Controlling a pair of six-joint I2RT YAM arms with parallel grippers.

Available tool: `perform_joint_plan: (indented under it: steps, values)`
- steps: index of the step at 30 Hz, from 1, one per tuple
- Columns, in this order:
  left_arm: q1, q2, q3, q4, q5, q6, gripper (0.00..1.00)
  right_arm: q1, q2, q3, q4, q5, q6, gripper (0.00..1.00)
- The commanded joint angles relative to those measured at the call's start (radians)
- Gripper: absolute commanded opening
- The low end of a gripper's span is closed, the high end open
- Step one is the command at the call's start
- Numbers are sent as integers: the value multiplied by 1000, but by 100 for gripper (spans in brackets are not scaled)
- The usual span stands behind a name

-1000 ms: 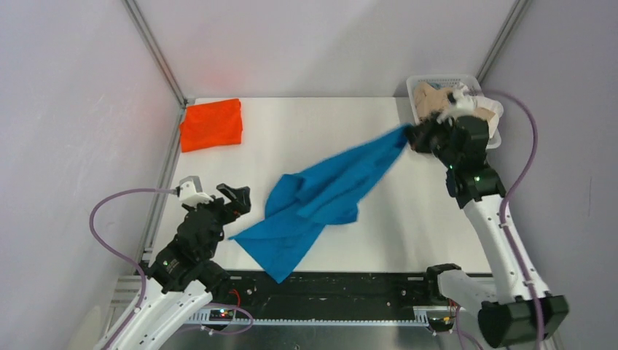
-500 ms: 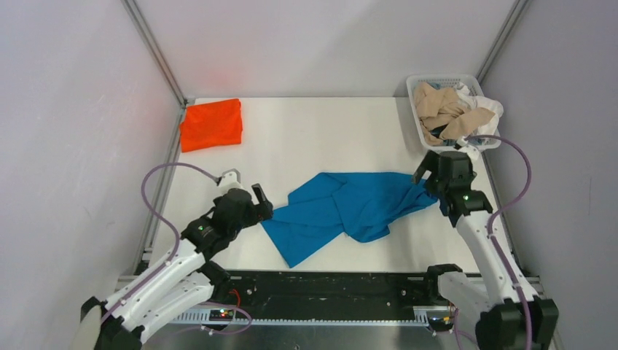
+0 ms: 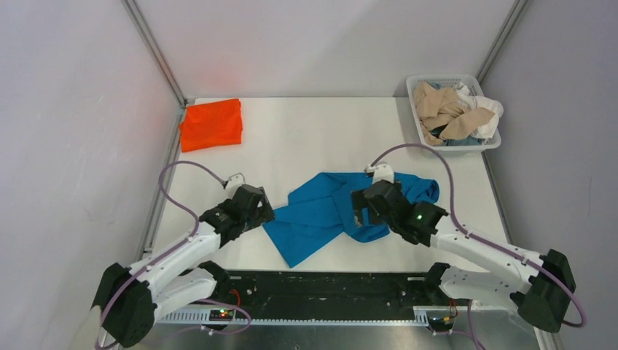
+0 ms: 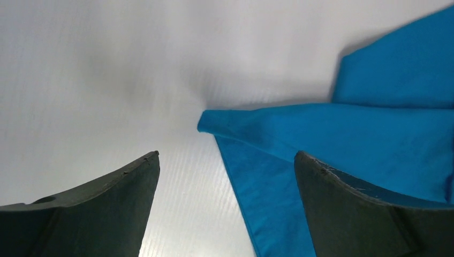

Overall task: Fold and stack the t-shirts
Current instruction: Flatten out the tshirt

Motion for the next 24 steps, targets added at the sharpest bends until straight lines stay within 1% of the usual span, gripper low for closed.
perform_joint_plan:
  steps: [1,2,5,6,7,8,9,10,11,12,13,14,15,16,18,22,24]
  values:
    - [32,80,-15,107,-6,-52,97,90,66,-35,121,-113,-60,99]
    - [37,120,-9,124,-3,-53,96,101,85,-37,138,-130,-65,99]
    - [53,204,13,168,24,-56,84,147,184,-31,153,-162,-66,97]
    - [57,244,24,174,25,-56,82,155,200,-30,150,-161,-47,95]
    - [57,262,28,177,25,-57,75,159,229,-28,147,-152,-38,95]
    - [59,295,38,183,26,-59,71,165,239,-27,143,-119,-20,94]
    - [59,309,43,187,30,-59,63,168,259,-28,142,-103,-16,94]
    - [59,339,49,197,30,-60,59,174,268,-28,147,-80,-15,93]
    - [60,365,52,204,36,-59,50,177,285,-27,158,-70,-17,93]
    - [60,377,59,212,38,-58,45,181,305,-27,170,-70,-31,92]
    - [59,403,62,215,43,-59,33,184,317,-25,189,-68,-38,91]
    - [59,411,68,221,52,-60,26,190,339,-19,196,-61,-49,91]
    - [59,431,71,223,56,-59,11,192,351,-14,203,-49,-55,90]
    - [59,434,72,224,61,-59,3,195,377,1,202,-39,-66,89]
    - [59,440,69,229,63,-56,0,202,418,29,186,8,-71,88]
    - [60,416,48,233,53,-53,0,206,497,81,146,118,-50,87]
    - [60,395,39,234,44,-50,0,204,523,95,140,164,-34,84]
